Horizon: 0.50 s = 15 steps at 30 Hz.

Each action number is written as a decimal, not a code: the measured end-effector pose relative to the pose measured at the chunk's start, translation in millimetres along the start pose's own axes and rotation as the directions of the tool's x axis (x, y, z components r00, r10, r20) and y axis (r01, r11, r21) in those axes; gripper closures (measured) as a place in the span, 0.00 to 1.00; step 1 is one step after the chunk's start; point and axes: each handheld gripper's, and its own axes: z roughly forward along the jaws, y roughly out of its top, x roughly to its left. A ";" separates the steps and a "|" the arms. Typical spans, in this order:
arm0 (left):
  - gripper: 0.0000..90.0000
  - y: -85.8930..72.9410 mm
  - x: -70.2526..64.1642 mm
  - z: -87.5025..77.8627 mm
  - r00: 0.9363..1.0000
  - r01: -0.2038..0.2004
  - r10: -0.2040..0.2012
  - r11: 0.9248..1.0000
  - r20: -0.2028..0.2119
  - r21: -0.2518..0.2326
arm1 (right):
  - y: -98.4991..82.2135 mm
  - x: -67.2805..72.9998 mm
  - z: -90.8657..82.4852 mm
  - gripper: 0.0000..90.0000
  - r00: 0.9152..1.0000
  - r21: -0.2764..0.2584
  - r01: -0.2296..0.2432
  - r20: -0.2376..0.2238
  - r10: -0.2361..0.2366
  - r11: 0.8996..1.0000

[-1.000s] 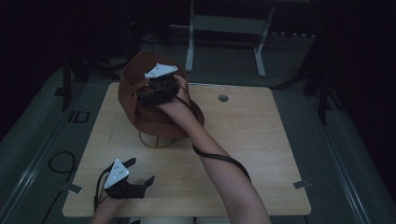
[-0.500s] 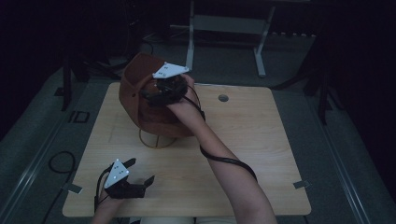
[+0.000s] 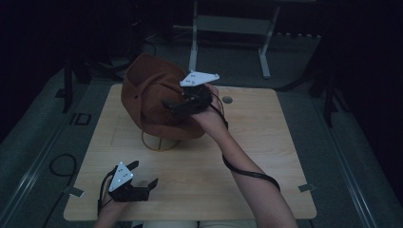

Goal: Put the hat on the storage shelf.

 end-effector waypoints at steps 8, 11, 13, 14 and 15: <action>0.05 -1.5 -0.6 2.2 1.000 -0.006 0.007 1.000 -0.007 0.008 | -20.5 -6.6 -20.2 0.15 0.999 0.009 -0.039 -0.002 0.039 0.999; 0.05 -1.7 -0.7 2.3 1.000 -0.005 0.005 1.000 -0.010 0.008 | -34.5 -10.4 -29.4 0.15 0.999 0.027 -0.044 0.000 0.044 0.999; 0.05 -2.0 -0.4 2.3 1.000 -0.003 0.003 1.000 -0.009 0.007 | -38.0 -11.3 -31.6 0.15 0.999 0.028 -0.051 -0.001 0.051 0.998; 0.05 -2.0 -0.4 2.3 1.000 -0.003 0.003 1.000 -0.009 0.007 | -41.5 -12.1 -33.8 0.15 0.998 0.028 -0.057 -0.002 0.057 0.998; 0.05 -2.4 0.0 2.0 1.000 -0.001 0.001 1.000 -0.010 0.006 | -41.5 -12.1 -33.8 0.15 0.998 0.028 -0.057 -0.002 0.057 0.998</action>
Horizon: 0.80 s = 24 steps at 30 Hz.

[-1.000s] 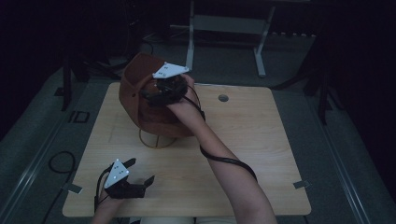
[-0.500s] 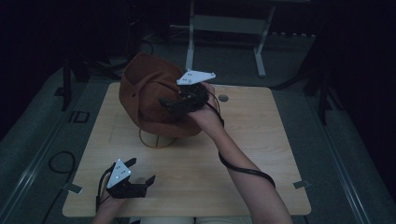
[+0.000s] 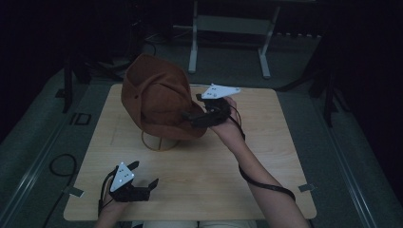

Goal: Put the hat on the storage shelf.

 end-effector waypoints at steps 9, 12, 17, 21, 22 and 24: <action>0.05 -1.4 0.3 0.6 1.000 -0.005 0.004 1.000 0.004 0.012 | -35.4 -1.6 -20.0 0.16 1.000 0.023 -0.015 0.005 0.015 1.000; 0.05 -1.4 -0.2 1.0 1.000 -0.005 0.005 1.000 0.006 0.012 | -46.5 -1.6 -26.7 0.16 1.000 0.026 -0.026 0.003 0.026 0.999; 0.05 -1.7 -0.2 1.4 1.000 -0.001 0.001 1.000 0.007 0.014 | -65.6 -1.1 -38.4 0.16 0.999 0.033 -0.037 0.012 0.037 0.999; 0.05 -1.7 -0.6 1.9 1.000 -0.002 0.002 1.000 0.005 0.015 | -81.5 -0.6 -47.5 0.16 0.998 0.029 -0.056 0.021 0.056 0.998; 0.05 -1.7 -0.8 2.0 1.000 0.001 -0.001 1.000 0.007 0.015 | -85.7 -0.9 -49.0 0.16 0.998 0.031 -0.056 0.023 0.055 0.998; 0.05 -1.6 -0.8 1.9 1.000 -0.001 0.001 1.000 0.006 0.014 | -94.9 -0.8 -51.7 0.16 0.997 0.031 -0.070 0.021 0.069 0.997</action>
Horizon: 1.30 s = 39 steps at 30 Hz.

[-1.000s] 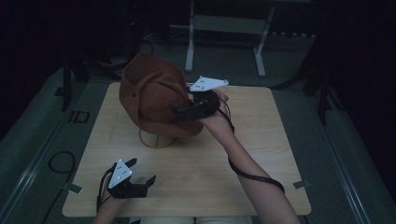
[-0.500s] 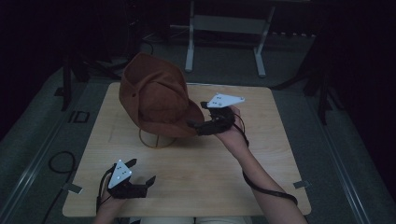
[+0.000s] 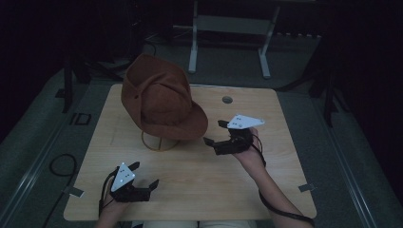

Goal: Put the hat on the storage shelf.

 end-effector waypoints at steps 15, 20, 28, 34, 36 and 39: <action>0.05 -0.5 -0.1 0.7 1.000 0.005 -0.005 1.000 0.006 0.004 | -77.7 -10.6 -19.4 0.16 0.994 0.015 -0.110 0.024 0.110 0.994; 0.05 -0.5 -0.3 0.7 1.000 0.003 -0.004 1.000 0.005 0.006 | -98.7 -11.4 -20.7 0.16 0.996 0.050 -0.086 0.030 0.085 0.995; 0.05 -1.0 0.2 0.0 1.000 0.010 -0.010 1.000 0.004 0.004 | -123.5 -10.4 -32.9 0.15 0.993 0.088 -0.113 0.031 0.111 0.990; 0.05 -1.0 0.8 -0.3 1.000 0.013 -0.013 1.000 0.005 0.002 | -139.0 -10.3 -48.0 0.15 0.991 0.081 -0.131 0.049 0.128 0.988; 0.05 -1.1 0.7 -0.3 1.000 0.014 -0.014 1.000 0.006 0.000 | -143.1 -10.4 -53.7 0.15 0.989 0.074 -0.136 0.060 0.132 0.988; 0.05 -0.9 -0.2 -0.4 1.000 0.006 -0.006 1.000 0.007 0.001 | -148.9 -11.2 -61.6 0.15 0.989 0.076 -0.134 0.079 0.128 0.988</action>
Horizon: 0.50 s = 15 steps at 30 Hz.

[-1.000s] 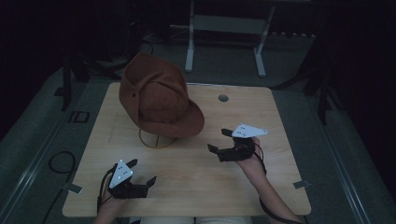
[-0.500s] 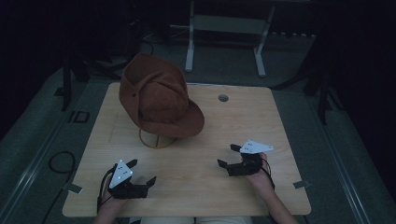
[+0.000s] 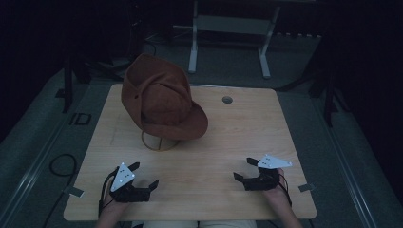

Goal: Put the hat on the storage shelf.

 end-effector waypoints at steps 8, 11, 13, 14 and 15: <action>0.05 -1.3 -1.6 -1.5 1.000 0.004 -0.004 1.000 -0.004 0.002 | -13.0 -12.9 -20.7 0.15 0.997 0.004 -0.045 0.067 0.045 0.999; 0.05 -2.3 -4.2 -1.9 1.000 0.000 0.000 1.000 -0.007 0.007 | -20.6 -18.9 -28.9 0.15 0.994 -0.013 -0.062 0.091 0.063 0.998; 0.05 -2.3 -5.6 -1.7 1.000 -0.004 0.004 1.000 -0.010 0.008 | -23.4 -23.8 -31.6 0.15 0.992 -0.039 -0.090 0.081 0.093 0.995; 0.05 -2.3 -6.0 -1.6 1.000 -0.002 0.002 1.000 -0.013 0.008 | -23.6 -25.0 -32.4 0.15 0.992 -0.045 -0.092 0.084 0.096 0.995; 0.05 -2.4 -6.2 -1.6 1.000 -0.002 0.002 1.000 -0.016 0.008 | -23.7 -26.3 -32.9 0.15 0.992 -0.052 -0.093 0.086 0.097 0.994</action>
